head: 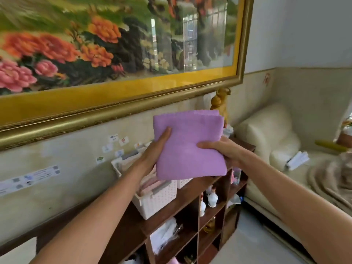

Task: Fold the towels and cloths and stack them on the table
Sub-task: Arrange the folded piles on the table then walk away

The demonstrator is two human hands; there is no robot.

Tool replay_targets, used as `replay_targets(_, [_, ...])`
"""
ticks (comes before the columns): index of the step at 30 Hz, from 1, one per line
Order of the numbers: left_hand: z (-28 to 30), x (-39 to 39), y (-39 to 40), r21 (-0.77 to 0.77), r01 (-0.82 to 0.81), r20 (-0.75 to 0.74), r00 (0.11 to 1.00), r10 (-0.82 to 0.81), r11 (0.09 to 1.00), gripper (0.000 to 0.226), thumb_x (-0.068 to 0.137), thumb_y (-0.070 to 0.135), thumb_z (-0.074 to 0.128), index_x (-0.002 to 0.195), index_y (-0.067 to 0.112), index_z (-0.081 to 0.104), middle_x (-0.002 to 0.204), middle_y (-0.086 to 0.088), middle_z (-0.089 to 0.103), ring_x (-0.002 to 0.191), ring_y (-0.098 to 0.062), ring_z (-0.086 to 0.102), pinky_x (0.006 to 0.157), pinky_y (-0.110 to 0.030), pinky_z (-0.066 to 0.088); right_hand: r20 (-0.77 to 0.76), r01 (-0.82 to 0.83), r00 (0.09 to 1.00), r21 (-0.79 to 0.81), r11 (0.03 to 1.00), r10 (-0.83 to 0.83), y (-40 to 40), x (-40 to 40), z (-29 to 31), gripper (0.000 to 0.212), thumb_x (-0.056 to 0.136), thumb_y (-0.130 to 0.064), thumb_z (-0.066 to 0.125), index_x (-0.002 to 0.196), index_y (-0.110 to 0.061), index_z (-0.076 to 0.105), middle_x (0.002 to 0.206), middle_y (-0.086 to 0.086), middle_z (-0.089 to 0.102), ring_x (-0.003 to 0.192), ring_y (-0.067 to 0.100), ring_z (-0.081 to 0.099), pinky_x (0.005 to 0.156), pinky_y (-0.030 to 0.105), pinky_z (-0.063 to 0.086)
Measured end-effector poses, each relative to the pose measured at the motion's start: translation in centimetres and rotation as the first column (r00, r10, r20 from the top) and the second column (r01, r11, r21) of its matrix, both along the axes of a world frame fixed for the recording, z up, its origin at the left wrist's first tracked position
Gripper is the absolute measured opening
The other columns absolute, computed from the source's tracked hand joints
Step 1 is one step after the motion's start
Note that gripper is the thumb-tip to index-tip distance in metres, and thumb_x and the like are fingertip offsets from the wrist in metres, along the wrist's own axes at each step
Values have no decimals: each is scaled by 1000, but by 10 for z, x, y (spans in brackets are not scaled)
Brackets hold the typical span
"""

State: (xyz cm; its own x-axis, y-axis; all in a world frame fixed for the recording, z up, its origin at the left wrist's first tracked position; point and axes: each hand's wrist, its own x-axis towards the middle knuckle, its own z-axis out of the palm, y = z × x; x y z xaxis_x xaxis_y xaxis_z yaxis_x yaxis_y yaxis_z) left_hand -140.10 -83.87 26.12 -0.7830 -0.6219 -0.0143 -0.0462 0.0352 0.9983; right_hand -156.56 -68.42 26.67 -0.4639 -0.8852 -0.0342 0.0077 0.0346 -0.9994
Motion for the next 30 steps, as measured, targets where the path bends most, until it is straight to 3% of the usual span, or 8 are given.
replay_targets(5, [-1,-57,-63,-217,-103,-88,992,85,971,61,70,56,69,122,26,57,122,2,66,110,-8,63,93,-26,50,-193,-166,967,11,986,165,-88,-91,10,39,76,-7,77,109,-20,63,108,4,69,103,17,65,89,39,54])
replay_targets(8, [-4,-87,-91,-291,-193,-76,981,179,937,40,80,33,76,115,30,55,116,5,66,99,2,63,77,-12,51,-290,-252,920,77,965,264,-133,-134,8,18,84,-3,70,82,-19,60,62,-14,66,60,-3,62,53,15,49])
replay_targets(9, [-4,-99,-102,-285,-246,-95,969,228,927,36,83,28,74,112,31,55,112,7,66,95,3,64,73,-11,50,-332,-254,905,82,964,267,-151,-149,8,21,87,-4,66,75,-19,57,52,-12,60,50,-2,57,47,16,45])
replay_targets(11, [-6,-120,-115,-246,-340,-131,940,316,908,32,81,30,74,106,34,55,106,9,67,94,-1,66,76,-15,51,-374,-310,868,104,945,326,-184,-173,11,14,88,-10,66,76,-10,59,62,9,62,61,17,63,59,32,49])
replay_targets(14, [-17,-150,-125,-148,-444,-129,895,428,884,54,65,49,76,112,30,59,111,3,70,102,-11,67,84,-27,53,-323,-496,801,111,861,503,-225,-210,13,32,77,-11,76,106,-4,64,105,27,64,101,35,65,87,54,51])
replay_targets(19, [-40,-165,-136,132,-485,-114,859,500,864,86,57,48,78,134,30,44,122,2,66,116,-18,61,102,-41,45,-339,-595,712,172,785,615,-269,-243,10,17,78,-3,72,92,-8,64,90,14,66,92,25,64,80,44,53])
replay_targets(26, [-34,-176,-146,92,-568,-137,807,575,818,77,60,45,77,129,18,55,117,-4,69,112,-24,63,96,-40,46,-30,-766,629,150,626,777,-290,-254,-2,35,77,-6,74,109,-17,65,105,8,72,97,25,69,74,34,56])
replay_targets(30, [-40,-168,-154,113,-576,-94,805,585,810,76,62,48,77,130,22,53,117,0,69,112,-21,63,96,-39,46,-49,-752,639,172,637,768,-300,-247,-14,19,89,-4,62,100,-19,63,84,-3,75,77,11,72,59,21,54])
